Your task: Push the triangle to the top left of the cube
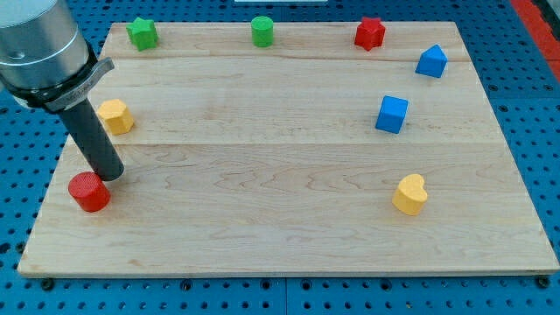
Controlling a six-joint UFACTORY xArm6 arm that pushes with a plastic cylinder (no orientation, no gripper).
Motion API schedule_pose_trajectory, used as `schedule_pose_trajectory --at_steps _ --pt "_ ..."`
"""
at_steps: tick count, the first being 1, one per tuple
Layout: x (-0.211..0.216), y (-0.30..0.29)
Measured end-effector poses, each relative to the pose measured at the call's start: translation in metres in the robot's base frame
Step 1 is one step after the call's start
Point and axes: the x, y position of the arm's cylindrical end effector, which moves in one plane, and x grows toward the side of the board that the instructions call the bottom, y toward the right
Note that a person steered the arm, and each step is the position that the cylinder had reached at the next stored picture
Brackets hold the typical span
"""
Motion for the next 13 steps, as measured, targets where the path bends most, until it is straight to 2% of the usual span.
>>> schedule_pose_trajectory --at_steps 1,2,3,5,7,8,9,10,11,12,13 --pt "-0.013 0.019" --pt "-0.056 0.104" --pt "-0.1 0.142" --pt "-0.104 0.142" --pt "-0.094 0.167" --pt "-0.075 0.197" --pt "-0.052 0.254" --pt "-0.085 0.253" --pt "-0.149 0.255" --pt "-0.174 0.345" --pt "-0.206 0.375"
